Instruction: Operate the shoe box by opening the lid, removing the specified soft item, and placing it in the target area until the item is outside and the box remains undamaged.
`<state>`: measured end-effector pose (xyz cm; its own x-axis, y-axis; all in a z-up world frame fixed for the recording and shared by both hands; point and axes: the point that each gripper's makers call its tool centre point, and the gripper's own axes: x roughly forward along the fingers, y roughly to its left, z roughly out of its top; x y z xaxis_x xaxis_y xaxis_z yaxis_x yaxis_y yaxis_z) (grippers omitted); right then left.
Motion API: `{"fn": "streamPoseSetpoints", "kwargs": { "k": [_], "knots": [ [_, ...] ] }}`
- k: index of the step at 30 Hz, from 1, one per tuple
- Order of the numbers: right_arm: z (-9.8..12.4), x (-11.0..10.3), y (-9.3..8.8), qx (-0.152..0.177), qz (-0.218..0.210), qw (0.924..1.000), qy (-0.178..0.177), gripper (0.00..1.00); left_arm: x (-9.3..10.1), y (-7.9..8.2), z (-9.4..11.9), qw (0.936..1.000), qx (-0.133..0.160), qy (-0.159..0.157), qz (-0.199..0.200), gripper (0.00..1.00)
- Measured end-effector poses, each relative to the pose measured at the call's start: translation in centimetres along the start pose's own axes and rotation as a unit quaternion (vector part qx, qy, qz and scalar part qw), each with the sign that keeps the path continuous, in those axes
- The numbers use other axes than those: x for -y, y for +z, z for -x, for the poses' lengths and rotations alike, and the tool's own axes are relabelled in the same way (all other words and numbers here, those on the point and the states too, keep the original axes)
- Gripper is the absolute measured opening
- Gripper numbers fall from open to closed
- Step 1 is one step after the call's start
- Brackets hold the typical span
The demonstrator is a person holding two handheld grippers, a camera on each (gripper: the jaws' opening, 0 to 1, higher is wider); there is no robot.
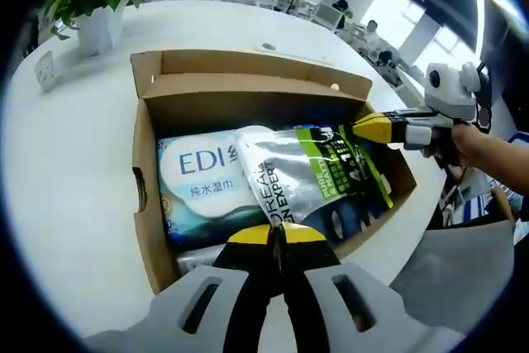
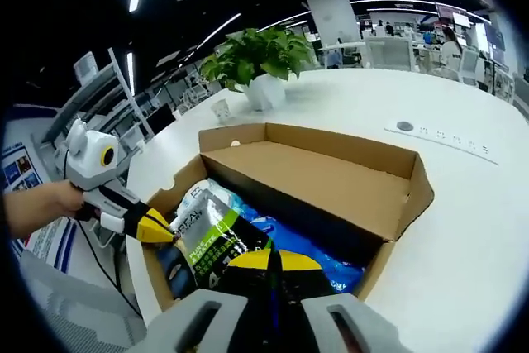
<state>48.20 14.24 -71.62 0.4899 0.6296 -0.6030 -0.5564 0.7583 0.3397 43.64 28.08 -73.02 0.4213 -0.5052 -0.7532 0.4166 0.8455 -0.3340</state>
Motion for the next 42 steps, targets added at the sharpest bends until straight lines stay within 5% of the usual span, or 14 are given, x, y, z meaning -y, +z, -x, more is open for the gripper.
{"fn": "streamPoseSetpoints", "kwargs": {
  "k": [42],
  "knots": [
    [5.5,-1.3,6.3,0.079,0.051,0.9955,-0.008,0.0,3.3,4.0,2.8,0.9983,0.056,-0.009,-0.012,0.0]
  ]
}}
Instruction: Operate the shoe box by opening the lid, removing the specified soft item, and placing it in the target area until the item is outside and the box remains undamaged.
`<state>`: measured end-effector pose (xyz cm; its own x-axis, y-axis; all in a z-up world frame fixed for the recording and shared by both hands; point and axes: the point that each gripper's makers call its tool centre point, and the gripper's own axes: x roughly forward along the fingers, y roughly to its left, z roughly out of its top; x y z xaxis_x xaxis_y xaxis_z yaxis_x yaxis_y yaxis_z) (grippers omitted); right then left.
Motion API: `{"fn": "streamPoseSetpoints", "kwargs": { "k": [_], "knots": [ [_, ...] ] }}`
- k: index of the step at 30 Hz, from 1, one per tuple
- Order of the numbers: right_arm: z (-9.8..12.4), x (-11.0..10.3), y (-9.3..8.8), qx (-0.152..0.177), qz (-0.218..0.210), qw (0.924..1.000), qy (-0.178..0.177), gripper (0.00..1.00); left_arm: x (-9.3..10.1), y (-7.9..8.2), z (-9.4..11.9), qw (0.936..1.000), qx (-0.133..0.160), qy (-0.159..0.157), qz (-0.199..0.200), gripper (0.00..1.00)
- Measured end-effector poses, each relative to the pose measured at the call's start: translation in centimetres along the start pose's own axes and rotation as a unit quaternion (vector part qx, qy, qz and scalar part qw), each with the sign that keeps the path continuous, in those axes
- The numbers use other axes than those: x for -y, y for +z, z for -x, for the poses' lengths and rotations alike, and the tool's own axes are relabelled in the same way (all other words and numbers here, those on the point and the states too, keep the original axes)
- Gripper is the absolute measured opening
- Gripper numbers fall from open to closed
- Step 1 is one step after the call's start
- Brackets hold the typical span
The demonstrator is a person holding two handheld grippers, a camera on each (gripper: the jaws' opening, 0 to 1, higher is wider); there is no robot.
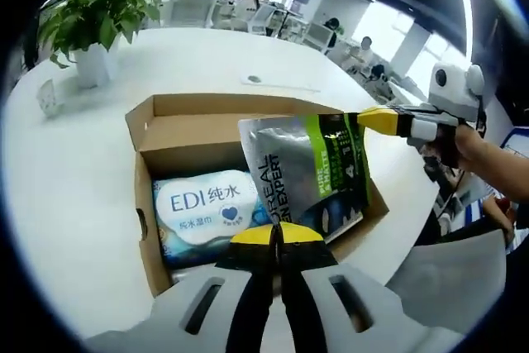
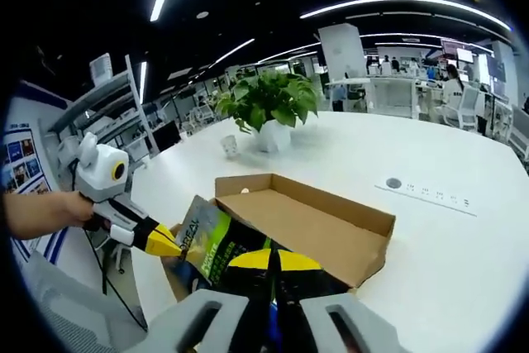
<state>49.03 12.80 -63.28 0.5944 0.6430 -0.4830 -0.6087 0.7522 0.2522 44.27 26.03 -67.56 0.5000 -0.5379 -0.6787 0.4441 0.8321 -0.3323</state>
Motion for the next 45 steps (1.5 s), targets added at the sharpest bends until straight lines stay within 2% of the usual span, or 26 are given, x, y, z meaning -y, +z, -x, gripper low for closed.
{"fn": "streamPoseSetpoints", "kwargs": {
  "k": [12,28,45],
  "knots": [
    [2.4,0.6,0.9,0.014,0.0,0.9998,-0.013,0.0,2.1,1.3,0.4,0.9998,0.012,-0.012,-0.006,0.0],
    [6.0,2.5,0.6,0.021,-0.007,0.9991,-0.037,0.0,5.9,1.9,-0.3,0.9993,0.013,-0.033,-0.012,0.0],
    [9.7,5.4,-0.5,0.028,-0.017,0.9975,-0.063,0.0,10.2,2.3,-2.1,0.9984,0.011,-0.052,-0.021,0.0]
  ]
}}
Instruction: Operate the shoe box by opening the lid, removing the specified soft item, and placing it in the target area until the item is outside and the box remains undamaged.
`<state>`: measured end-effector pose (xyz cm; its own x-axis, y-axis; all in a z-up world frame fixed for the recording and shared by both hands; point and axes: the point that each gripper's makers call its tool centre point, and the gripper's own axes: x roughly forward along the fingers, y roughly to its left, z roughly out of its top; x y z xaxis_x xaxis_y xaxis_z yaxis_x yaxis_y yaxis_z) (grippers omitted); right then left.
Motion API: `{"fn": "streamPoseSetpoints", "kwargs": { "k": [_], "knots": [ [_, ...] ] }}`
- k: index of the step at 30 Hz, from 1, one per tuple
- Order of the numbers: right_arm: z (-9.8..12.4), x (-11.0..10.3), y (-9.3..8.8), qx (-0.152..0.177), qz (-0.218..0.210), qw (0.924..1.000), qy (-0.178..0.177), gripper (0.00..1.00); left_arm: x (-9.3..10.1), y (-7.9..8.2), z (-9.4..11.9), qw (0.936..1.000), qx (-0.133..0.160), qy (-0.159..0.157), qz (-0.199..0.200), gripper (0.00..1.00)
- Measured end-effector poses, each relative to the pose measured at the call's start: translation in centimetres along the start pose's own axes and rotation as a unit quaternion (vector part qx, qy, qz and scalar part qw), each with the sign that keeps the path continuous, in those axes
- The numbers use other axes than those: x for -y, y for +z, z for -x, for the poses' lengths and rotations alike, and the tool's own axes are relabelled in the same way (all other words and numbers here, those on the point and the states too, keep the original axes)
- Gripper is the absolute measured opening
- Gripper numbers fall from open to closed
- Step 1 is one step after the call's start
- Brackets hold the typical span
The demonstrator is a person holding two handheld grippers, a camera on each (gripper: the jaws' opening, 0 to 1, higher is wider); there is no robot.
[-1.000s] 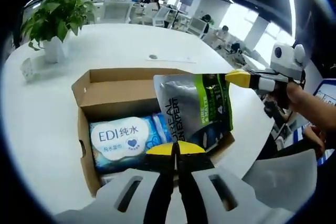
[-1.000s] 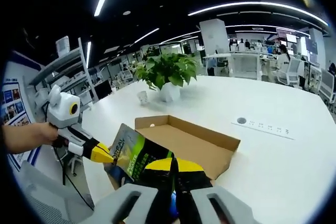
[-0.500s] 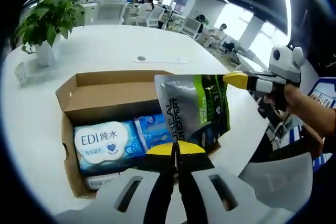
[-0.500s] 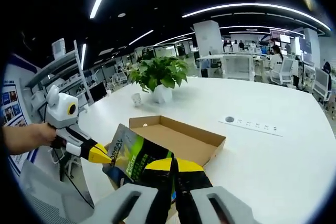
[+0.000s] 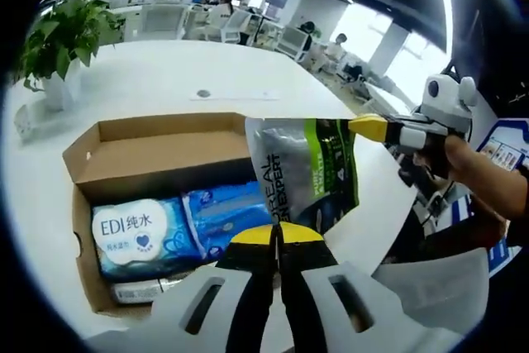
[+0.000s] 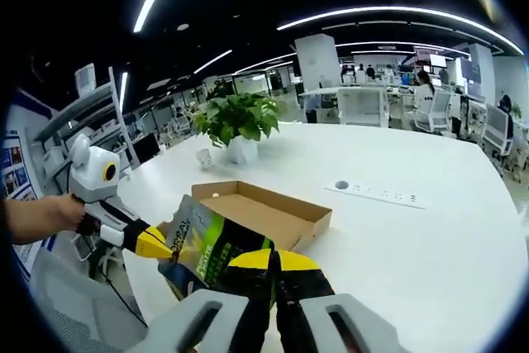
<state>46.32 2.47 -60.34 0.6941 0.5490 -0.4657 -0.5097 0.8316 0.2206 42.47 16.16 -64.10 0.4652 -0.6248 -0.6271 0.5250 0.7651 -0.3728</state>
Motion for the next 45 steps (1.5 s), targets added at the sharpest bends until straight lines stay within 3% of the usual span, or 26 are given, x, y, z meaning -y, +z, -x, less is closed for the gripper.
{"fn": "streamPoseSetpoints", "kwargs": {
  "k": [29,45],
  "knots": [
    [2.3,7.2,-1.0,-0.004,-0.012,0.9994,-0.032,0.0,4.5,1.6,-5.7,0.9998,-0.012,-0.017,-0.006,0.0],
    [2.0,9.5,-2.3,-0.015,-0.016,0.9991,-0.037,0.0,4.9,1.6,-8.2,0.9995,-0.026,-0.01,-0.016,0.0]
  ]
}}
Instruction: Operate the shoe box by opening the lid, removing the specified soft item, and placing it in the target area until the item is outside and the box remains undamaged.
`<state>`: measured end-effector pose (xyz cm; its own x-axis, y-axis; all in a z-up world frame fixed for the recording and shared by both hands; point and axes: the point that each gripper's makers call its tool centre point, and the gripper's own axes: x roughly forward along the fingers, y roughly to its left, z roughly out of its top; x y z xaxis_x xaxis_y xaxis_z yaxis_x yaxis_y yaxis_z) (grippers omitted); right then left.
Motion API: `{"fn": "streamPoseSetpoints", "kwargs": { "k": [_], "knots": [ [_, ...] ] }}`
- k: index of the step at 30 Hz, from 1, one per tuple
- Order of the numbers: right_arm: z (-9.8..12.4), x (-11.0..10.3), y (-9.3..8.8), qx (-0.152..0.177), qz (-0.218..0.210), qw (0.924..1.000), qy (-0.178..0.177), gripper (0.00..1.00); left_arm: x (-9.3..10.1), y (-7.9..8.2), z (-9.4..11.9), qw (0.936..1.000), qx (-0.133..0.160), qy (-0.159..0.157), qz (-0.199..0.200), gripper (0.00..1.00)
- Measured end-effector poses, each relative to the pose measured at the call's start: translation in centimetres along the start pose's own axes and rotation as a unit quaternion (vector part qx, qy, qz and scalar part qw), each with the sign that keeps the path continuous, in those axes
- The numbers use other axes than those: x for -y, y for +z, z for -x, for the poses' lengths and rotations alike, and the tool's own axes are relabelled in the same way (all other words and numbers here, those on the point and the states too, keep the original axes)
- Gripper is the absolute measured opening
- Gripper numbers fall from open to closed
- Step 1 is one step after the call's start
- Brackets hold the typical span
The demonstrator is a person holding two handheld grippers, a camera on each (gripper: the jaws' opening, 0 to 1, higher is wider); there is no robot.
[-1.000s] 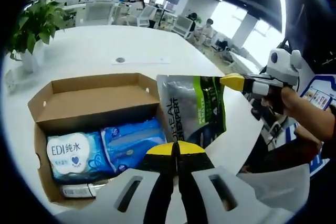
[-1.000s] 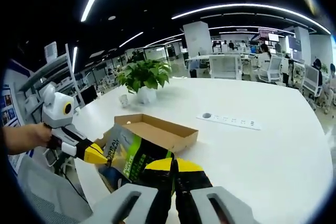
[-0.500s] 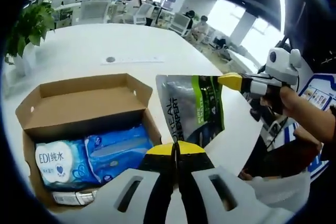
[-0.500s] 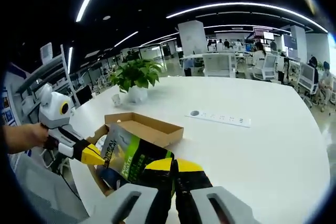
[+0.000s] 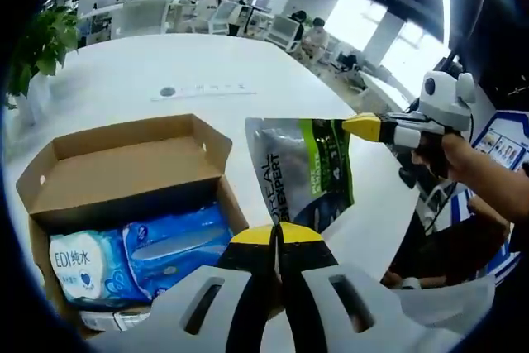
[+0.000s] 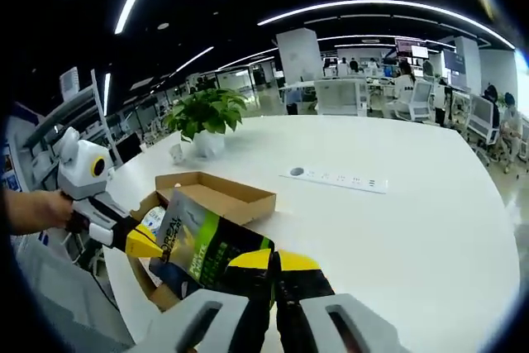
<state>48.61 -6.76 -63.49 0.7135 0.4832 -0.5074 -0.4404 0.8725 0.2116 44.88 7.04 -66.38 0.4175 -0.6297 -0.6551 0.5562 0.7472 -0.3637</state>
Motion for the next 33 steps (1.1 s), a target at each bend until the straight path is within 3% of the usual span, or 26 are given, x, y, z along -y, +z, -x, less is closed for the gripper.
{"fn": "streamPoseSetpoints", "kwargs": {
  "k": [25,33],
  "knots": [
    [-1.6,3.8,-2.6,-0.029,-0.003,0.9994,-0.018,0.0,0.7,-0.8,-3.6,0.9998,-0.017,0.006,-0.006,0.0],
    [-1.9,5.4,-4.3,-0.041,-0.008,0.9987,-0.029,0.0,1.6,-1.5,-5.4,0.9989,-0.042,0.012,-0.015,0.0]
  ]
}}
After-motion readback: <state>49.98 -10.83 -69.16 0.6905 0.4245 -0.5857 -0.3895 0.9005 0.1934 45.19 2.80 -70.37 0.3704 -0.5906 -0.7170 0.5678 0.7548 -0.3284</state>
